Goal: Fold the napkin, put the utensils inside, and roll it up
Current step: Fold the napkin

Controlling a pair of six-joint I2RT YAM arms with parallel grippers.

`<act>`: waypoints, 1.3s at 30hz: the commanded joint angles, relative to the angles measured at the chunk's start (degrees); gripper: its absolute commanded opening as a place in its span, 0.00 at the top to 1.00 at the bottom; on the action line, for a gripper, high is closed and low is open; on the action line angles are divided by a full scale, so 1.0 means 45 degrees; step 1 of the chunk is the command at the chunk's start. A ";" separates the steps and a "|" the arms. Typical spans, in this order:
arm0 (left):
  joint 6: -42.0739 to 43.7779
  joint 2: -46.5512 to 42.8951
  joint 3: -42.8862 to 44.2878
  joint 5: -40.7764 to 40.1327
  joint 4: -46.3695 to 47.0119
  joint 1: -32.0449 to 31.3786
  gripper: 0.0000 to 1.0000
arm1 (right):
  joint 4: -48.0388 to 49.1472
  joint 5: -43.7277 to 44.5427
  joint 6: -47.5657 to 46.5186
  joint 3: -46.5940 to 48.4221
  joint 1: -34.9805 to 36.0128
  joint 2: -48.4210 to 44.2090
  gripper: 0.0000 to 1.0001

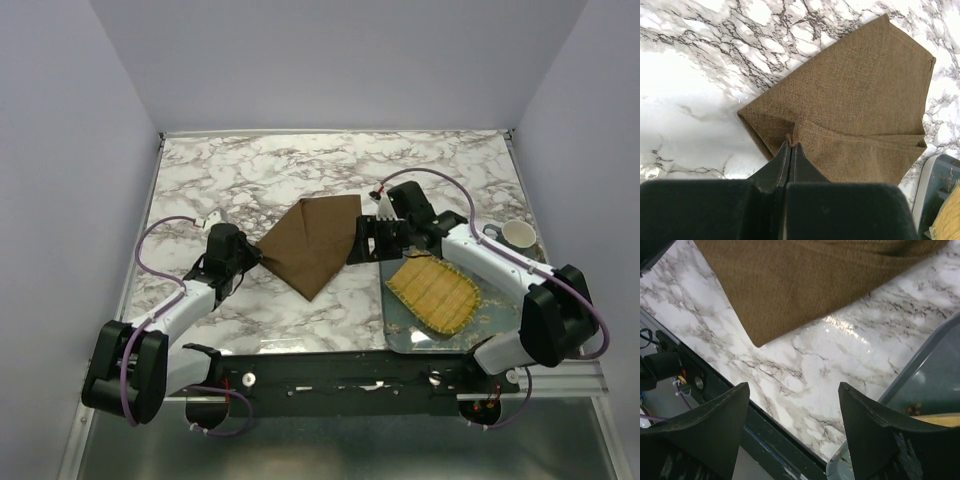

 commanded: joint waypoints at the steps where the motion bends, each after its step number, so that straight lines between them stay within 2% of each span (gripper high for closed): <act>1: -0.0118 0.0018 0.0398 -0.0213 -0.0365 0.0126 0.92 | 0.0619 -0.0090 -0.0253 0.1075 -0.0072 0.1025 0.20; 2: -0.0195 -0.0022 0.0475 -0.0328 -0.0753 0.0126 0.85 | 0.0697 0.0009 -0.0214 0.1522 -0.0091 0.1569 0.20; 3: -0.0254 -0.0061 0.0534 -0.0445 -0.1027 0.0126 0.70 | 0.0717 0.0126 -0.0156 0.1758 -0.0091 0.1980 0.20; 4: -0.0235 -0.0235 0.0651 -0.0505 -0.1301 0.0126 0.62 | 0.0737 0.0282 0.0038 0.2070 -0.0091 0.2333 0.20; 8: 0.0116 -0.0880 0.2169 -0.0564 -0.3814 0.0146 0.38 | 0.1029 0.0576 0.0703 0.2971 -0.0091 0.3566 0.28; 9: 0.0194 -0.0997 0.2427 -0.0467 -0.4210 0.0107 0.35 | 0.1223 0.0654 0.0859 0.2662 -0.0091 0.3509 0.29; 13: 0.0312 -0.1506 0.2547 0.0741 -0.4447 0.0107 0.42 | 0.2532 0.0908 0.1445 0.1587 -0.0091 0.3195 0.33; 14: 0.0215 -0.1429 0.2392 0.0899 -0.4177 0.0107 0.46 | 0.2727 0.0850 0.1447 0.1623 -0.0072 0.3331 0.35; 15: 0.0175 -0.1293 0.2235 0.1500 -0.3807 0.0107 0.56 | 0.2749 0.0656 0.1427 0.1740 -0.0091 0.3622 0.37; 18: 0.0175 -0.0065 0.2253 0.2872 -0.2868 0.0146 0.70 | 0.2749 0.0011 0.1446 0.2326 -0.0072 0.4659 0.52; 20: -0.0019 0.0835 0.1982 0.3339 -0.1741 0.0146 0.73 | 0.3020 0.0068 0.1661 0.2347 -0.0091 0.4972 0.56; 23: 0.0135 0.1792 0.1999 0.2936 -0.1499 0.0204 0.80 | 0.3061 0.0400 0.1622 0.2618 -0.0091 0.5323 0.56; 30: 0.0507 0.2594 0.1980 0.1529 -0.1693 0.0789 0.81 | 0.2925 0.0909 0.1018 0.3085 -0.0403 0.6161 0.57; 33: 0.0682 0.2850 0.2311 0.1682 -0.2201 0.1083 0.82 | 0.2146 0.1668 0.0276 0.3381 -0.0365 0.6223 0.58; 36: 0.0741 0.2167 0.2409 0.1623 -0.2280 0.1045 0.79 | 0.2085 0.2333 -0.0504 0.3148 -0.0345 0.5482 0.56; 39: 0.0702 0.2028 0.2760 0.2110 -0.2319 0.1064 0.76 | 0.1871 0.1712 -0.0916 0.3420 -0.0306 0.5597 0.55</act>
